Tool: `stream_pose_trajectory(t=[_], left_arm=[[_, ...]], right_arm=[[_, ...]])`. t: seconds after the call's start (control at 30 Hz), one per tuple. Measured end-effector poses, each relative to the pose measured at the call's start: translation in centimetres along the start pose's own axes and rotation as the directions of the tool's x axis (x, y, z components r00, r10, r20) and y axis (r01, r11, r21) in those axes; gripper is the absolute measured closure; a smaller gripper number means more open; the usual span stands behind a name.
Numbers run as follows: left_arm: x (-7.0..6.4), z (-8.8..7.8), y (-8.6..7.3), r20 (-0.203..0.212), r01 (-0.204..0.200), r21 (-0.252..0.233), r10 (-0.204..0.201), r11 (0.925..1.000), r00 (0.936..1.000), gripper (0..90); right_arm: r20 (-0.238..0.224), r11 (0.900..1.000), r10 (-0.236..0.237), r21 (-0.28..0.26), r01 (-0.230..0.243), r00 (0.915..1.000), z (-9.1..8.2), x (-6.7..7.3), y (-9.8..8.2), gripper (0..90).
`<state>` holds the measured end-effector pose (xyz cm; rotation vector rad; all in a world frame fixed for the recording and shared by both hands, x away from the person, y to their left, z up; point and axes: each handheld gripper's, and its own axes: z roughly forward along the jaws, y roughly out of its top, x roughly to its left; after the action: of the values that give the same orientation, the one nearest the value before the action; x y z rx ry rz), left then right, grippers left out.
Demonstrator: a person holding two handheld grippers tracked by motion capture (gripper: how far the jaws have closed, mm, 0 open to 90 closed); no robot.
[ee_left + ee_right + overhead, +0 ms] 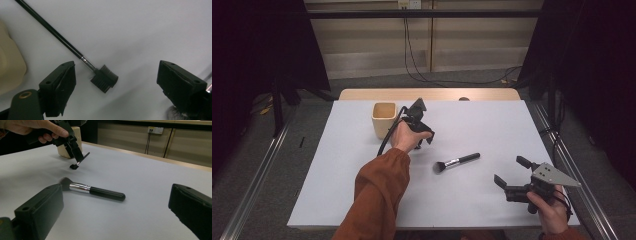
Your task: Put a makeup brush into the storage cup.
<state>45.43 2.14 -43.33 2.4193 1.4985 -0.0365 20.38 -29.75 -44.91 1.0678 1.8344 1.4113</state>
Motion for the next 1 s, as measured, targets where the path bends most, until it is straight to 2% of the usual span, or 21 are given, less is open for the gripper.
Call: stream_pose_trajectory(t=[0.13,0.17,0.2,0.27,0.3,0.37,0.43,0.57,0.6,0.77,0.93,1.0], left_arm=[[0.1,0.6,0.1,-0.037,0.043,0.023,-0.042,0.9988,0.9984,19.8],[0.2,0.7,0.2,-0.042,0.051,0.026,-0.050,0.9984,0.9979,24.5],[0.4,0.8,0.3,-0.035,0.070,0.036,-0.069,0.9969,0.9970,25.1],[0.4,0.9,0.3,-0.036,0.074,0.037,-0.072,0.9966,0.9967,26.2],[0.5,1.0,0.3,-0.030,0.088,0.047,-0.087,0.9950,0.9958,29.5],[0.7,1.2,0.4,-0.038,0.113,0.050,-0.111,0.9923,0.9931,30.7],[0.8,1.4,0.5,-0.052,0.120,0.048,-0.118,0.9916,0.9917,30.5],[1.0,1.7,0.6,-0.048,0.142,0.057,-0.139,0.9883,0.9891,32.6],[1.1,1.8,0.6,-0.044,0.159,0.050,-0.157,0.9859,0.9866,33.9],[1.1,1.8,0.8,-0.049,0.177,0.037,-0.175,0.9835,0.9833,37.1],[1.2,1.8,1.0,-0.066,0.214,0.010,-0.213,0.9768,0.9748,42.5],[1.3,1.8,1.0,-0.071,0.215,0.004,-0.214,0.9766,0.9742,44.7]], right_arm=[[-0.001,1.000,-0.001,0.000,0.001,1.0000,0.0,0.0,0.0,0.0],[-0.003,1.000,-0.002,0.000,0.002,1.0000,-0.1,0.0,0.0,0.0],[-0.002,1.000,-0.001,0.000,0.001,1.0000,-0.1,0.0,0.0,0.0],[-0.003,1.000,-0.002,0.000,0.002,1.0000,-0.1,0.0,0.0,0.0],[-0.003,1.000,-0.002,0.000,0.002,1.0000,-0.1,0.0,0.0,0.0],[-0.003,1.000,-0.002,0.000,0.002,1.0000,-0.1,0.0,0.0,0.0],[-0.005,1.000,0.002,-0.001,-0.002,1.0000,-0.1,0.0,0.0,0.0],[-0.004,1.000,-0.001,0.000,0.001,1.0000,-0.1,0.0,0.0,0.0],[-0.004,1.000,-0.001,0.000,0.001,1.0000,-0.1,0.0,0.0,0.0],[-0.003,1.000,0.004,-0.001,-0.004,1.0000,-0.1,0.0,0.0,0.0],[-0.004,1.000,0.002,-0.002,-0.002,1.0000,-0.2,0.0,0.0,0.0],[-0.005,1.000,0.002,-0.002,-0.002,1.0000,-0.2,0.0,0.0,0.0]])
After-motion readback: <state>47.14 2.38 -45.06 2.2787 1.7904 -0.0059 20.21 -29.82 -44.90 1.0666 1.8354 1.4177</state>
